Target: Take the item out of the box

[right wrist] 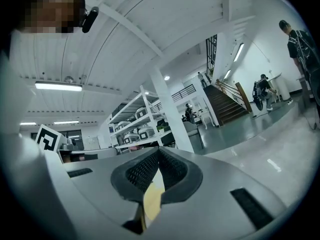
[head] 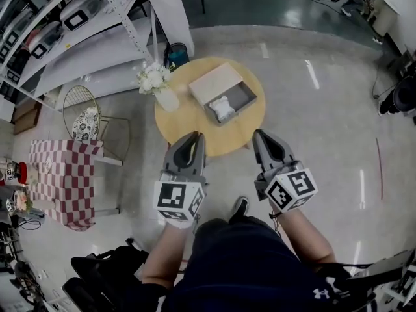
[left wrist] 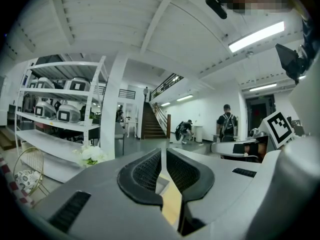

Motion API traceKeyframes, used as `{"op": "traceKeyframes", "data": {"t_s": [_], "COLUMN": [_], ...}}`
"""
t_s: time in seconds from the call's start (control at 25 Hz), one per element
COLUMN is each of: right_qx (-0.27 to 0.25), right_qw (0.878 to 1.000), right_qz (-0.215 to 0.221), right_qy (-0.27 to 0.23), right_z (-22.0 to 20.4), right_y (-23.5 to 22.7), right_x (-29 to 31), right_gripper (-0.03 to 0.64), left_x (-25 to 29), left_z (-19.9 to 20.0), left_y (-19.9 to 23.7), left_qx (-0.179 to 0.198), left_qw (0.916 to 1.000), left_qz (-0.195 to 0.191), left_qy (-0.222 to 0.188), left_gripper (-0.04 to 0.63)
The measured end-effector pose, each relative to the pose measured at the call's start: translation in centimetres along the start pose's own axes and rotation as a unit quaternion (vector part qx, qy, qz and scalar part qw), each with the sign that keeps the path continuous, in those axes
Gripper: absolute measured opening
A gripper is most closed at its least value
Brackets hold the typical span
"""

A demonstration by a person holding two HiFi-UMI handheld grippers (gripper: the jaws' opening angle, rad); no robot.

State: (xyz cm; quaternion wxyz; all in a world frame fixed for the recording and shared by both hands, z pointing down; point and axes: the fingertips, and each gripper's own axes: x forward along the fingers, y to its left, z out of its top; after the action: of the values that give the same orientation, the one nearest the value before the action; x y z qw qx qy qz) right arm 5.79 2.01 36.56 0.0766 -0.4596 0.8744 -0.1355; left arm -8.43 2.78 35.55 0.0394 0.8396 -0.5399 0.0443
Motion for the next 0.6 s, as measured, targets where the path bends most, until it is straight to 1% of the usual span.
{"op": "traceKeyframes", "data": {"t_s": [0.32,0.44,0.6], "right_qx": [0.005,0.009,0.001], "right_qw": [1.0,1.0,1.0], "right_qz": [0.01,0.008,0.003], "right_qy": [-0.001,0.001,0.001], "right_z": [0.9,0.8,0.7], "right_y": [-2.1,-2.9,-4.0], "right_x": [1.7,2.7,4.1], "right_gripper": [0.008,0.008,0.008], "left_x": [2.4,3.7,5.7], "left_z": [0.1,-0.2,-0.6], "left_y": [0.0,0.4,1.0], "left_qx": [0.003,0.005,0.002], "left_qw": [0.9999,0.9999,0.9999], "left_qz": [0.008,0.006,-0.001], "left_qy": [0.01,0.015,0.014], "left_gripper": [0.046,0.046,0.046]}}
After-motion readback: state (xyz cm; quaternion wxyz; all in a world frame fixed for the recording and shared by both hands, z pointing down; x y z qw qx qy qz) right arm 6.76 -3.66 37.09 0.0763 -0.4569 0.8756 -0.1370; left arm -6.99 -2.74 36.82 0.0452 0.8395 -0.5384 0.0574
